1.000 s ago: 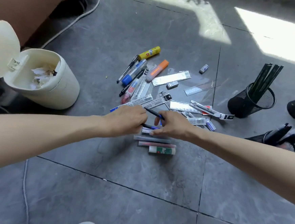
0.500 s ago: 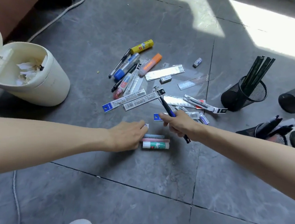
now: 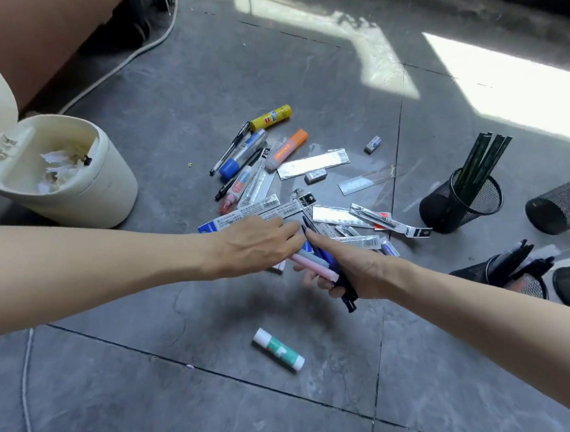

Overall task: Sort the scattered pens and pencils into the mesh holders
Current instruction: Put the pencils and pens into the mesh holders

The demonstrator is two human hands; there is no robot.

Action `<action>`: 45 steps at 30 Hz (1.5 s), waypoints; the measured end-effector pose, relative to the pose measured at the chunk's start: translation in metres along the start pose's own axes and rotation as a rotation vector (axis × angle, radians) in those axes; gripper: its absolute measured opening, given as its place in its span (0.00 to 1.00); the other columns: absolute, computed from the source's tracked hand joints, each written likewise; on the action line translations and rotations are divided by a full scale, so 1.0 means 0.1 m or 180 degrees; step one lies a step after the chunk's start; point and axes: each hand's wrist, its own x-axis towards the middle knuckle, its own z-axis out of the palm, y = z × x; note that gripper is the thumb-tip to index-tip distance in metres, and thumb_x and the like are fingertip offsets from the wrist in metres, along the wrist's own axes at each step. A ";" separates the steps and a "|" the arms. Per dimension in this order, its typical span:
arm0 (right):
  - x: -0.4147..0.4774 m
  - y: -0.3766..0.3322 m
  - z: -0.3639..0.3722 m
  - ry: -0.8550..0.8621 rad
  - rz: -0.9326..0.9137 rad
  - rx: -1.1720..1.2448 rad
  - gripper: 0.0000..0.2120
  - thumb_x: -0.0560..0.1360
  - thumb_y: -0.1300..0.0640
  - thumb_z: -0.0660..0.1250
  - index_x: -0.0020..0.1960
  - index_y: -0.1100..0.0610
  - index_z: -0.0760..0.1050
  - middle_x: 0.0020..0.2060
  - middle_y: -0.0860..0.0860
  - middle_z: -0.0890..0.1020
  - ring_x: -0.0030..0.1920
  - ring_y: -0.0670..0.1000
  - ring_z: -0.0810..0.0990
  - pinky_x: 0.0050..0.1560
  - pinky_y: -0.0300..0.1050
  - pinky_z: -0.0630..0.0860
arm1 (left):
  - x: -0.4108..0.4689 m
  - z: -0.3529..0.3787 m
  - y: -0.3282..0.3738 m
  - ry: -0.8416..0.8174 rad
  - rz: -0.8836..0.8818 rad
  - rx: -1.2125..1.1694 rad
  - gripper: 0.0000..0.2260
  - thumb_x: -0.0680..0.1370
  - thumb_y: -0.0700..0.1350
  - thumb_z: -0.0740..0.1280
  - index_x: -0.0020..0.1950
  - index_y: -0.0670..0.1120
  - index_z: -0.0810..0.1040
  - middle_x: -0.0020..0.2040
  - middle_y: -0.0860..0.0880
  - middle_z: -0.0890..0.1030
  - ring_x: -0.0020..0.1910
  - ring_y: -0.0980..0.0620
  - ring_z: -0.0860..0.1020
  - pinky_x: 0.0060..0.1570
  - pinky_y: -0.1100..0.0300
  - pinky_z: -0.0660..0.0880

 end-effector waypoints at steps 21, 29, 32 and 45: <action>0.02 -0.15 0.18 -0.0049 -0.0511 0.0690 0.16 0.66 0.47 0.69 0.29 0.58 0.69 0.20 0.49 0.68 0.17 0.42 0.59 0.22 0.34 0.55 | 0.13 0.11 -0.03 0.0308 -0.0598 -0.0997 0.09 0.70 0.34 0.70 0.44 0.44 0.72 0.40 0.48 0.67 0.33 0.52 0.64 0.25 0.56 0.69; 0.08 -0.21 0.14 0.0086 -0.0440 0.0439 0.09 0.75 0.58 0.68 0.38 0.59 0.72 0.25 0.52 0.74 0.17 0.43 0.60 0.19 0.35 0.58 | 0.20 0.11 -0.10 -0.0447 -0.1390 -0.1077 0.14 0.77 0.50 0.65 0.57 0.45 0.68 0.54 0.47 0.66 0.45 0.45 0.74 0.33 0.56 0.64; 0.14 -0.18 0.16 0.0349 -0.0511 0.0450 0.06 0.74 0.60 0.69 0.46 0.63 0.75 0.23 0.53 0.70 0.19 0.44 0.62 0.20 0.35 0.58 | 0.15 0.16 -0.40 -0.0543 -0.2275 -0.1702 0.37 0.68 0.61 0.71 0.71 0.47 0.60 0.62 0.46 0.63 0.58 0.47 0.69 0.49 0.52 0.72; 0.21 -0.08 0.07 0.0468 -0.0336 0.0973 0.04 0.78 0.61 0.62 0.45 0.59 0.72 0.20 0.51 0.68 0.17 0.45 0.60 0.19 0.33 0.61 | 0.05 0.61 -0.99 -0.0481 -0.4420 -0.1542 0.12 0.77 0.45 0.64 0.57 0.38 0.74 0.58 0.39 0.76 0.54 0.38 0.76 0.42 0.54 0.66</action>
